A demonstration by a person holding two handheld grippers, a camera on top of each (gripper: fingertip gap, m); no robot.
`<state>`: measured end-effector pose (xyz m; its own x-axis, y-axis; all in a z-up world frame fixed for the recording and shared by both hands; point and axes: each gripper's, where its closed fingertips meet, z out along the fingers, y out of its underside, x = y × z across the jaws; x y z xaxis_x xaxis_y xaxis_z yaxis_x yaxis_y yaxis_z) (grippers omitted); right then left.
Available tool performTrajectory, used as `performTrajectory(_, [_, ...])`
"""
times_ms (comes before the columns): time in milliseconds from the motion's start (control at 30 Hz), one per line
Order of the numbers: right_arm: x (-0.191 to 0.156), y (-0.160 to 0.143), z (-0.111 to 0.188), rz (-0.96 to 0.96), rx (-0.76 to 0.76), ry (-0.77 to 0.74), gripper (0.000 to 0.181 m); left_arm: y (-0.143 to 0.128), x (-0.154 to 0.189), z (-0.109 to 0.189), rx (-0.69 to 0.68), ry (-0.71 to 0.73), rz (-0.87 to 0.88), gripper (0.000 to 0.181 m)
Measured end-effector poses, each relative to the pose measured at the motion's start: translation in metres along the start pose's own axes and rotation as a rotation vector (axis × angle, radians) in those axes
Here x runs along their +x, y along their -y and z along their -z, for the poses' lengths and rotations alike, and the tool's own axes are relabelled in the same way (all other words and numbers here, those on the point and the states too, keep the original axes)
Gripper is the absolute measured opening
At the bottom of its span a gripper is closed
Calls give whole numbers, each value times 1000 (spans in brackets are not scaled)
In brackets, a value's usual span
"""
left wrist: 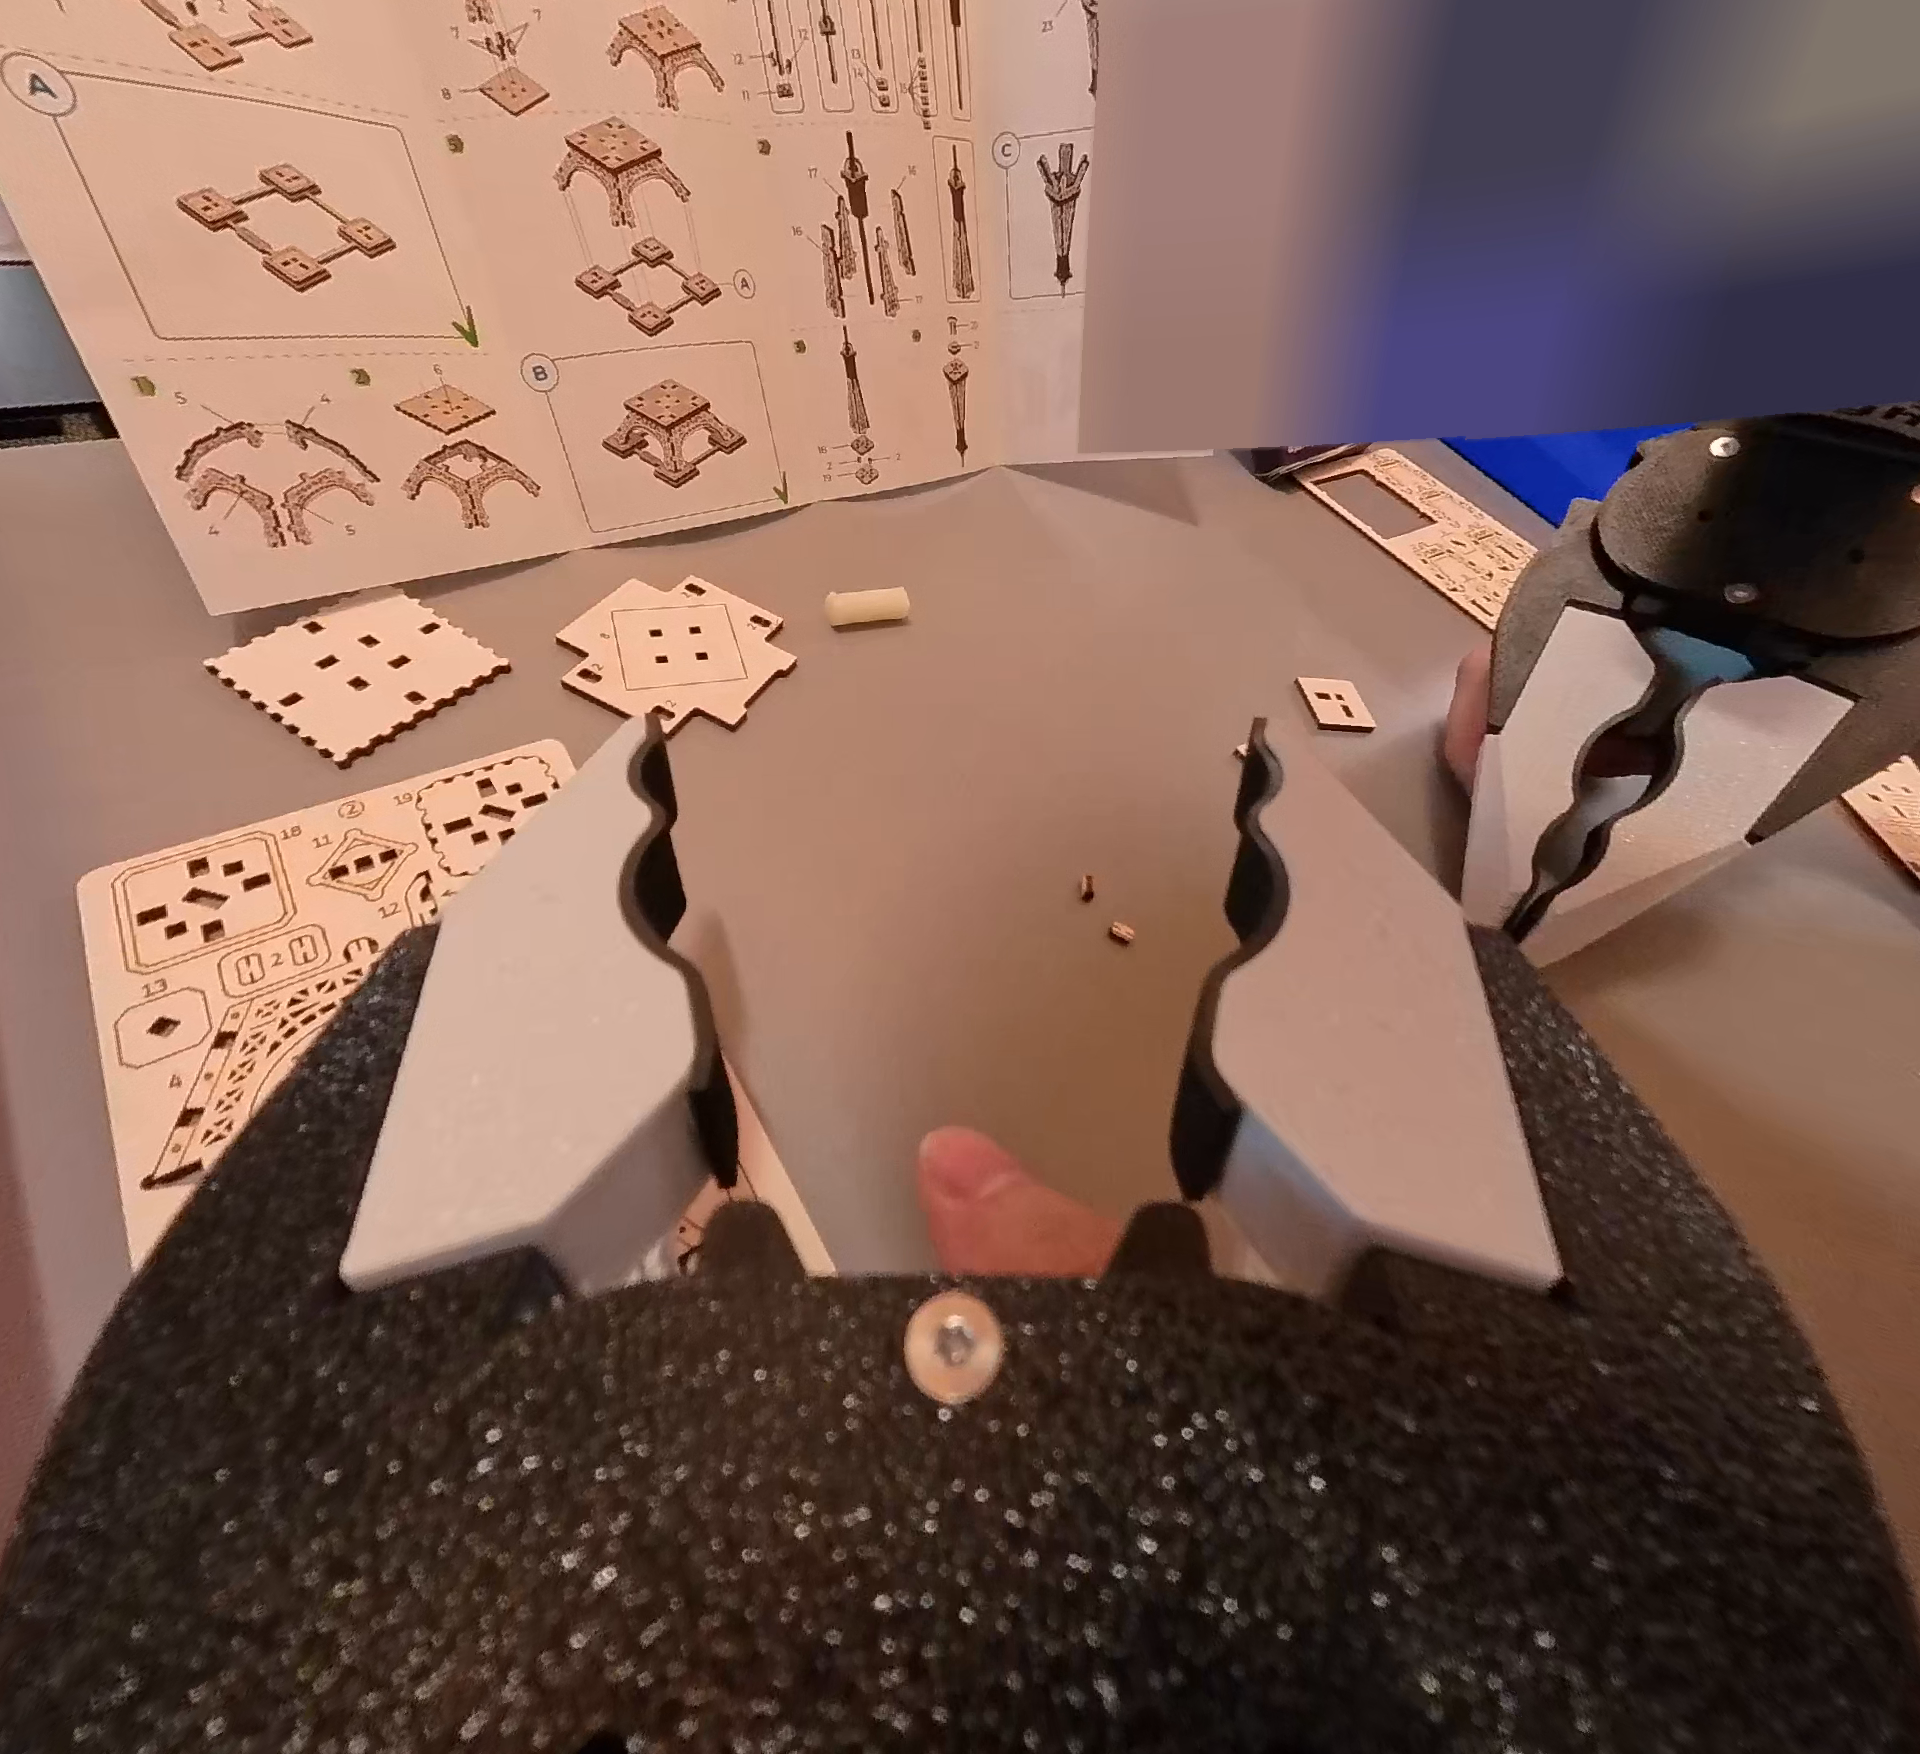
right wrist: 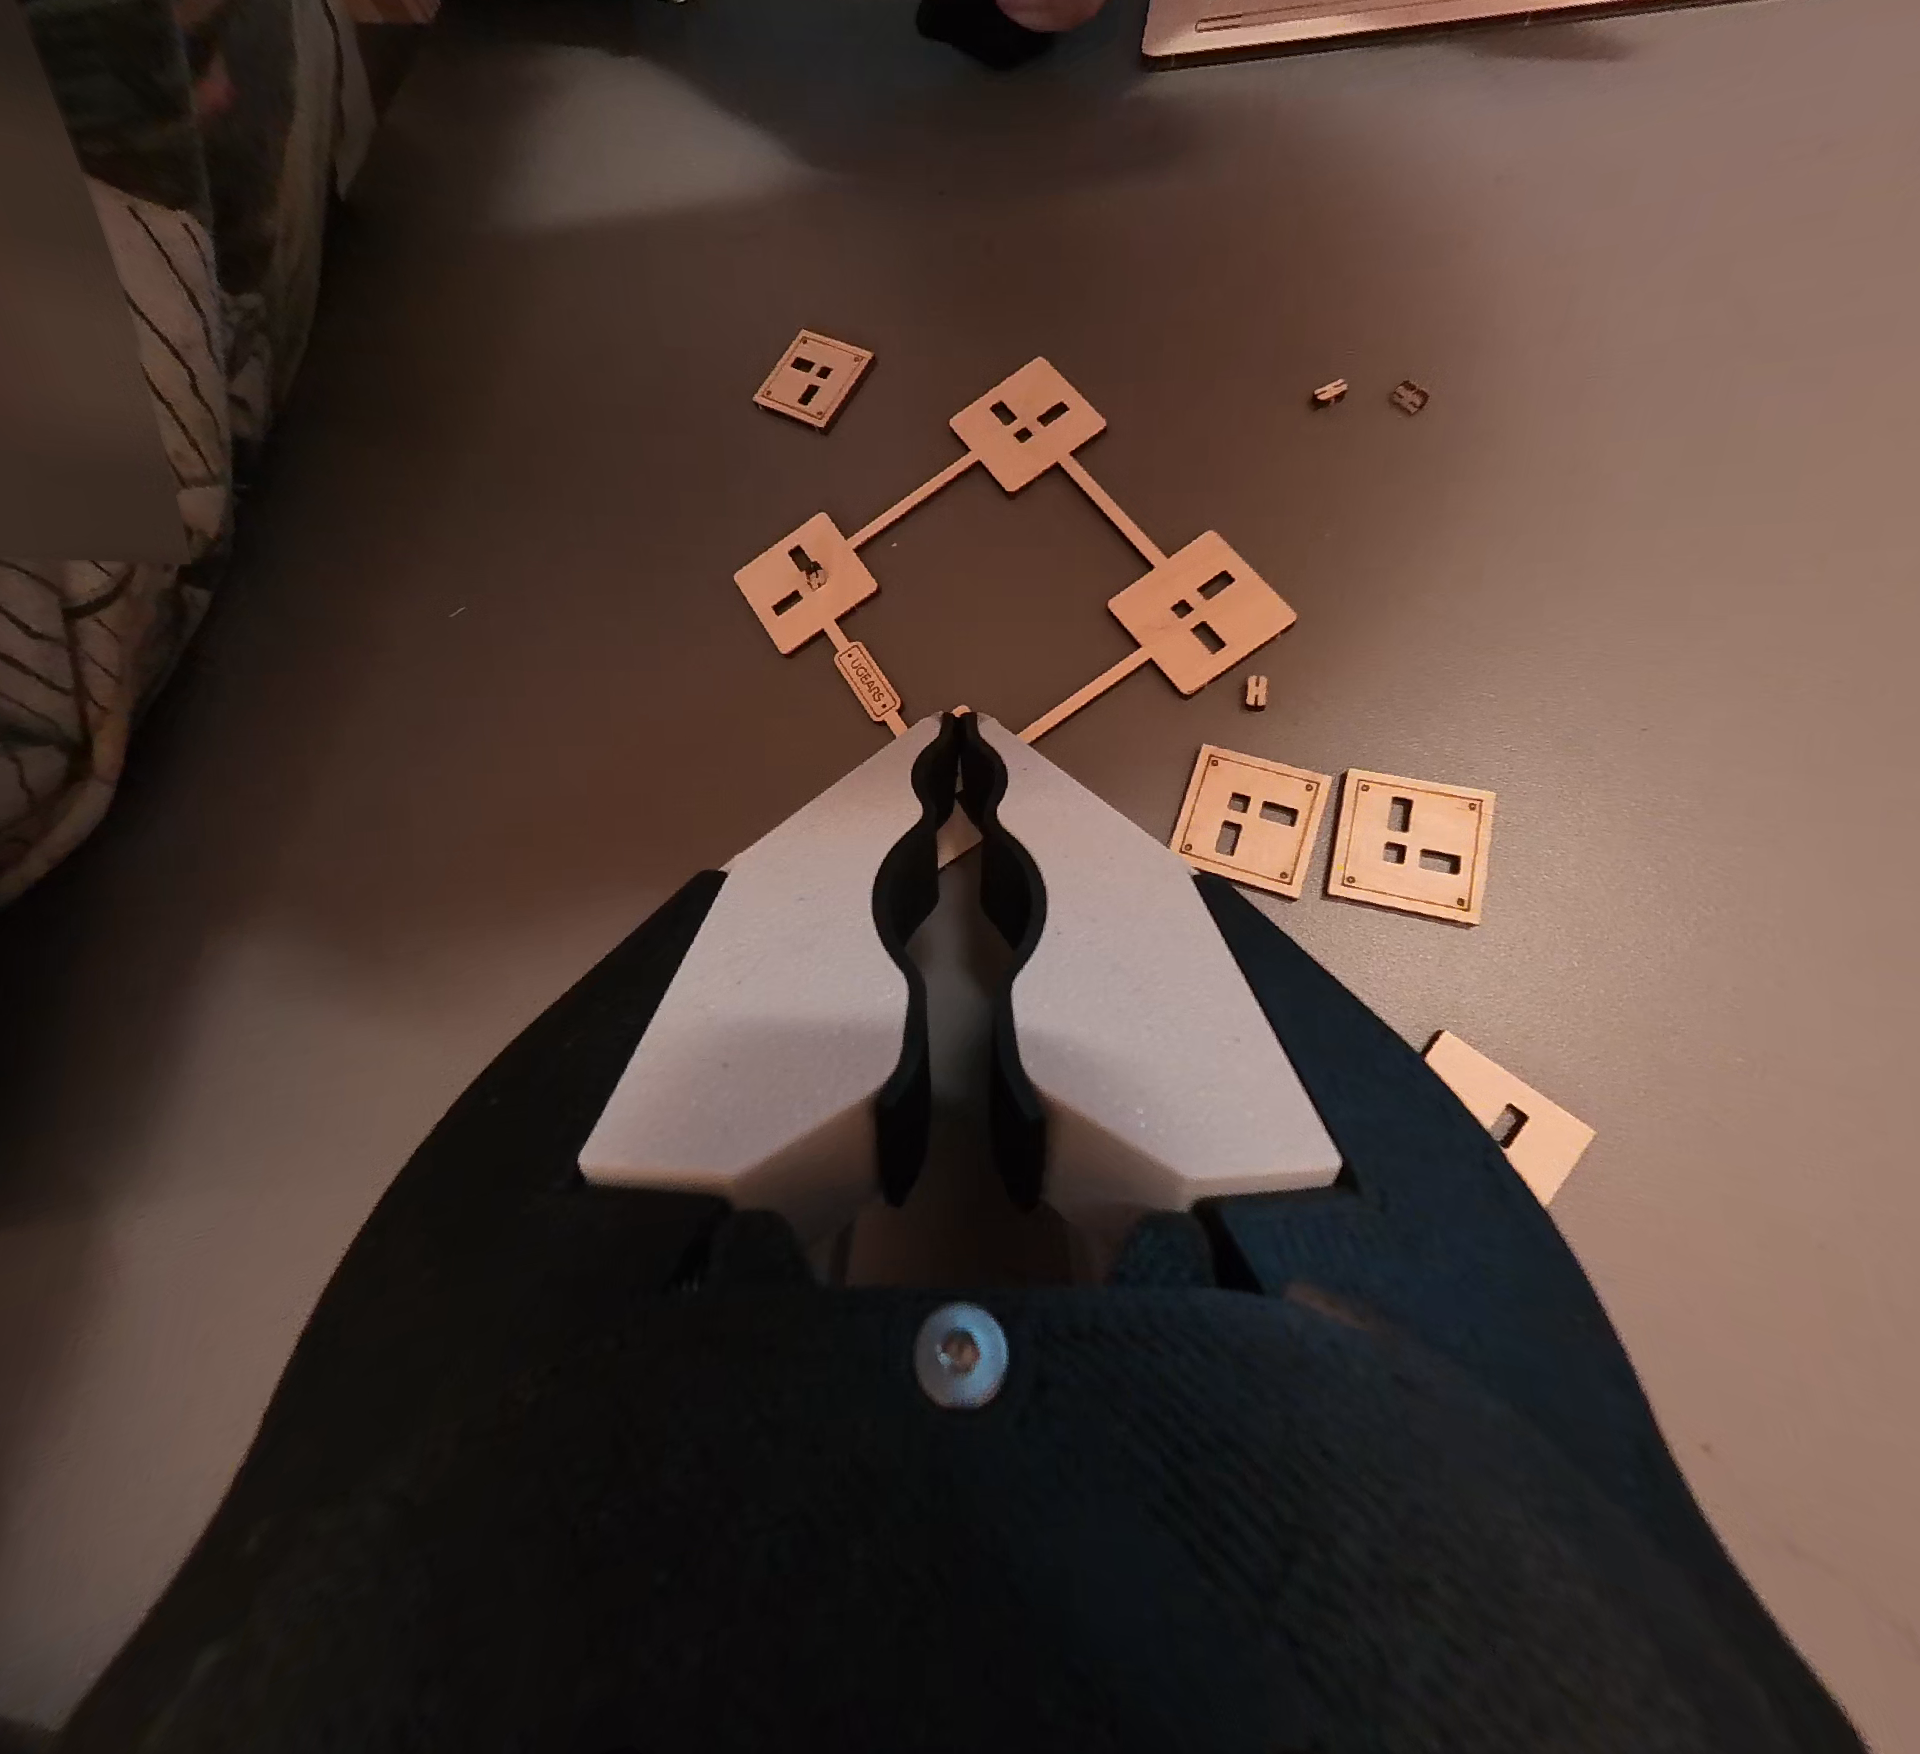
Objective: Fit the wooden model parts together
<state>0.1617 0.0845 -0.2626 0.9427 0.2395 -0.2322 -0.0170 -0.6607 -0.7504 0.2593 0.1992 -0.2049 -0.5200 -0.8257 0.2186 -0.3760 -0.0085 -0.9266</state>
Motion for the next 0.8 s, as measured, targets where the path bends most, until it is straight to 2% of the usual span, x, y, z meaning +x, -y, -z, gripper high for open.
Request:
performTrajectory(33, [0, 0, 0, 0, 0, 0, 0, 0, 0, 0, -1, -1, -1, 105])
performTrajectory(800, [0, 0, 0, -7, 0, 6, 0, 0, 7, -1, -9, -3, -74, 106])
